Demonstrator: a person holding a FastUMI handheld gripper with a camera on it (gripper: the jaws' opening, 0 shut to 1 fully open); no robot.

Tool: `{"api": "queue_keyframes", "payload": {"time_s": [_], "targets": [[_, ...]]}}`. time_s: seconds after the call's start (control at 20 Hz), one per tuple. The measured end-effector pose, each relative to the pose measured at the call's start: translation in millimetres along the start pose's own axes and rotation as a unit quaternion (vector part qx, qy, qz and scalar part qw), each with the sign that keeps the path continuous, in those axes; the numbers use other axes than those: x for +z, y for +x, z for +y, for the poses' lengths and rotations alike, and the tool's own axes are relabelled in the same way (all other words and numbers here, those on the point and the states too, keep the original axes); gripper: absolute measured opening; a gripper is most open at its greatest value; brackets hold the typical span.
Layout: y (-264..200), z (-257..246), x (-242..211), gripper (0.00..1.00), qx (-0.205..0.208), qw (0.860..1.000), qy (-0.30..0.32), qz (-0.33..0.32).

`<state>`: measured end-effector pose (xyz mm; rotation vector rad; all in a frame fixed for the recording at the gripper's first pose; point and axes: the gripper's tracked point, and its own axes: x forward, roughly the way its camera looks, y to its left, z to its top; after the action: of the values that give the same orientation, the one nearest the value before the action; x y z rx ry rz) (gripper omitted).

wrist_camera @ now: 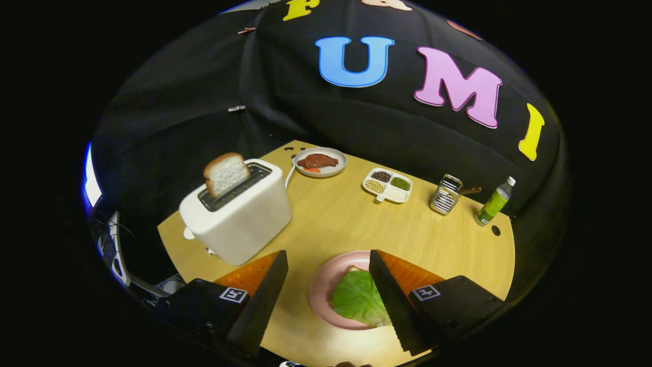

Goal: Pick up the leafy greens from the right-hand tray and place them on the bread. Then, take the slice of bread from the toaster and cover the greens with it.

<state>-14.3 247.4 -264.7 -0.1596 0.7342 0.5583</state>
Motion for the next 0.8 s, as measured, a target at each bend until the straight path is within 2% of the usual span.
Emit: {"api": "queue_keyframes", "payload": {"time_s": [0.2,0.45,0.8], "targets": [[11,56,38,1.0,0.042,0.999,0.008,-0.02],[32,116,66,1.0,0.078,0.996,-0.03,-0.024],[69,178,97,1.0,0.105,0.991,-0.076,-0.038]]}}
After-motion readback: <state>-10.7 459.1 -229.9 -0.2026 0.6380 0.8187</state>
